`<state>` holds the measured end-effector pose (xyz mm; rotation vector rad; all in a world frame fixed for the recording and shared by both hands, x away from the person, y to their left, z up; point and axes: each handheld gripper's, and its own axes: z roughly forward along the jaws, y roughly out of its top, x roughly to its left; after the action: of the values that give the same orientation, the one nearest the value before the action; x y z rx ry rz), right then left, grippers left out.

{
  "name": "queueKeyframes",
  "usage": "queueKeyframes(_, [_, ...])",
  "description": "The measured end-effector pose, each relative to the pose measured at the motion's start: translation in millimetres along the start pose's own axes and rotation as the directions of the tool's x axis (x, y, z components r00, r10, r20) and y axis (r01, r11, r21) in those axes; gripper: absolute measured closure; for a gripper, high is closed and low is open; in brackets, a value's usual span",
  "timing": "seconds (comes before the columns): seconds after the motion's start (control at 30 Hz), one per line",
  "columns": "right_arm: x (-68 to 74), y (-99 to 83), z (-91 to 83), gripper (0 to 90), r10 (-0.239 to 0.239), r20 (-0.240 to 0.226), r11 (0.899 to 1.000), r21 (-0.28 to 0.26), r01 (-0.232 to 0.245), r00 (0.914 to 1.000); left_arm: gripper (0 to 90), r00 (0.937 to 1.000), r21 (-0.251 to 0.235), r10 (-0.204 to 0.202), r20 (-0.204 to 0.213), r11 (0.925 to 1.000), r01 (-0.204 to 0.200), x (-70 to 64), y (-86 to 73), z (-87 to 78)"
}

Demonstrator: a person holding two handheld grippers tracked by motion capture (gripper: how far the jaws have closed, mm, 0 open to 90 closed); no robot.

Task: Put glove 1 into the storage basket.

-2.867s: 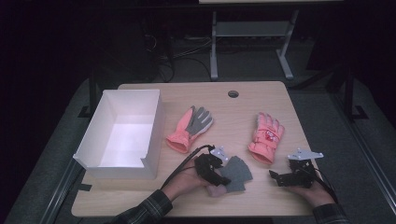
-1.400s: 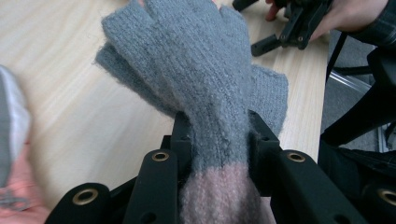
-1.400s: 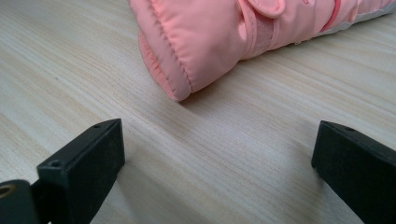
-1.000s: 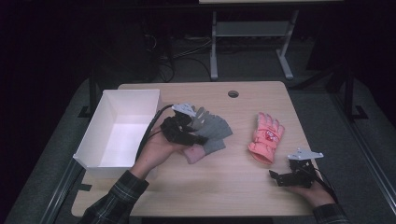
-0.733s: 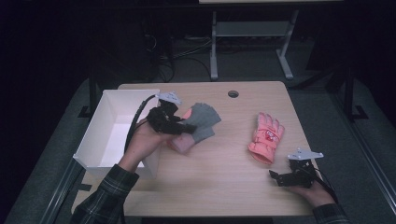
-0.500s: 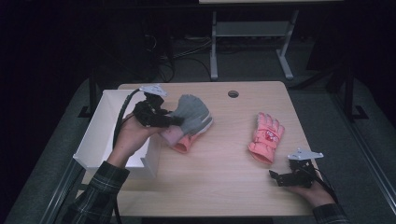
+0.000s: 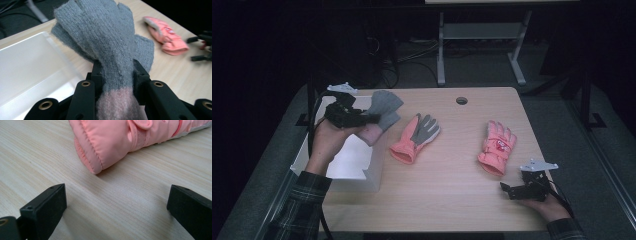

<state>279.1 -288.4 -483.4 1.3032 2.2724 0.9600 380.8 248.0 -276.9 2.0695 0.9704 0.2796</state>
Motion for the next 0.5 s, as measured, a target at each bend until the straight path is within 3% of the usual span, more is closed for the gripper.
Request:
queueKeyframes(0.23, [0.0,0.0,0.0,2.1,0.000,0.000,1.000,0.000,0.000,1.0000,69.1,0.9940,-0.002,-0.071,-0.083,0.9975,0.071,28.8,-14.5,-7.7])
queueKeyframes(0.5, [-0.1,0.0,-0.1,2.1,0.000,0.000,1.000,0.001,0.000,1.0000,69.1,0.9779,0.014,-0.132,-0.163,0.9907,0.136,55.2,-36.9,-2.9])
